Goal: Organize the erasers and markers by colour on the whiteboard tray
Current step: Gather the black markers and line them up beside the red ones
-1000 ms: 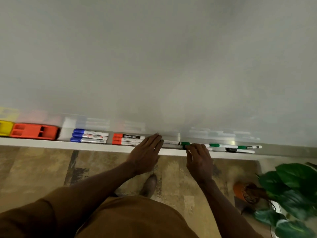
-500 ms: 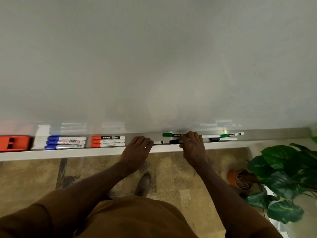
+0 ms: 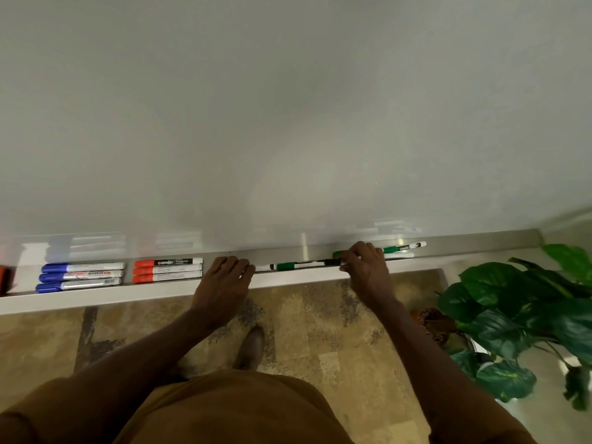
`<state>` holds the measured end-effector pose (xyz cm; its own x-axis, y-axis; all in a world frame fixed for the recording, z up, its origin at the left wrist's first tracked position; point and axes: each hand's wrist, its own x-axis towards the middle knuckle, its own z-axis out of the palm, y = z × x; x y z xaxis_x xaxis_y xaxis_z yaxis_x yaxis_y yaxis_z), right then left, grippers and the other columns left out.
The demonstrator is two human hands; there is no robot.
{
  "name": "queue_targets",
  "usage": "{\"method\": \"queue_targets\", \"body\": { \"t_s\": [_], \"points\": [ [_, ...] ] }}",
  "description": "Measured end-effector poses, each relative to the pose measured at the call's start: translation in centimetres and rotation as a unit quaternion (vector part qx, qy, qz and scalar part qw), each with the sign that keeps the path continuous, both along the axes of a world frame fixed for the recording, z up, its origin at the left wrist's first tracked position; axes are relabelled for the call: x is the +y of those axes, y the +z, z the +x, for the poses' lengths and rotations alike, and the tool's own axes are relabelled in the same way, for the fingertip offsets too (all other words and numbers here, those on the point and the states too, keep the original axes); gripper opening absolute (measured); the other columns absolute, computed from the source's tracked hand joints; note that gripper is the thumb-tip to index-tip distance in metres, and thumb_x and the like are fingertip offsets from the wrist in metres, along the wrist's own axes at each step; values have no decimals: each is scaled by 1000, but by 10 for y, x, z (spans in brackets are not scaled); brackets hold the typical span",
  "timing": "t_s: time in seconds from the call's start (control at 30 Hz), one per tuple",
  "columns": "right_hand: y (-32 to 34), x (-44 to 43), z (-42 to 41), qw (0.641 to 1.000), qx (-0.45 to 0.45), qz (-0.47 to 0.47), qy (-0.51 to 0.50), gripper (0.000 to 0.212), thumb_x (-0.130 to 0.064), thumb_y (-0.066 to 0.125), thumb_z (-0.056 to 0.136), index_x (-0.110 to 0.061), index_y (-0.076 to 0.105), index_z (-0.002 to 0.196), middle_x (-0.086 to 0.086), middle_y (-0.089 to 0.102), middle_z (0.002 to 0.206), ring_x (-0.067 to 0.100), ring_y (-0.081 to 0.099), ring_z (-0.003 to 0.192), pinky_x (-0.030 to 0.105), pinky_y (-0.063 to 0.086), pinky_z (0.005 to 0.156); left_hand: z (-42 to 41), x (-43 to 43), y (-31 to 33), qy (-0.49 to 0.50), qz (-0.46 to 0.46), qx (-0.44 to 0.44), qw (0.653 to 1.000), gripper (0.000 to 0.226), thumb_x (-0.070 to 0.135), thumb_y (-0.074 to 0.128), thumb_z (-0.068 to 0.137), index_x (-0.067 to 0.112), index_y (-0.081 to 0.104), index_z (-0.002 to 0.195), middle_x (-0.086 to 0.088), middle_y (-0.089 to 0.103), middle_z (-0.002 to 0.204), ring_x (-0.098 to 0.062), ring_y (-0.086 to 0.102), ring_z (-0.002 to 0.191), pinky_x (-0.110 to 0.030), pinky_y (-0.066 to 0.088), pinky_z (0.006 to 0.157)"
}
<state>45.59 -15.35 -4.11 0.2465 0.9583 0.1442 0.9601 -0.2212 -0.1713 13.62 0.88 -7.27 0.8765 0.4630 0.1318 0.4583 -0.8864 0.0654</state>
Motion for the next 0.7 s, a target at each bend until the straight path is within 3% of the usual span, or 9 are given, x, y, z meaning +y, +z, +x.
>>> {"method": "queue_targets", "body": {
  "t_s": [0.23, 0.4, 0.7],
  "points": [
    [14, -59, 73, 992, -55, -32, -105, 32, 1, 80, 79, -8, 69, 108, 14, 68, 103, 31, 61, 91, 44, 50, 74, -13, -1, 3, 8, -3, -4, 1000, 38, 23, 57, 93, 3, 67, 124, -15, 68, 121, -35, 64, 109, -48, 51, 96],
    [12, -57, 89, 993, -37, -72, -85, 32, -1, 79, 82, -8, 70, 112, 13, 70, 108, 31, 65, 92, 44, 55, 77, -22, -1, 4, 10, -18, 12, 1000, 43, 23, 72, 90, 3, 66, 128, -15, 67, 127, -34, 64, 113, -47, 50, 100],
    [8, -39, 107, 989, -64, -130, -32, 42, 4, 84, 74, -2, 73, 115, 15, 62, 96, 33, 56, 82, 42, 51, 58, -23, -3, 9, 18, -42, 48, 998, 48, 27, 66, 91, 5, 62, 133, -14, 63, 134, -32, 60, 118, -45, 47, 106]
  ]
}}
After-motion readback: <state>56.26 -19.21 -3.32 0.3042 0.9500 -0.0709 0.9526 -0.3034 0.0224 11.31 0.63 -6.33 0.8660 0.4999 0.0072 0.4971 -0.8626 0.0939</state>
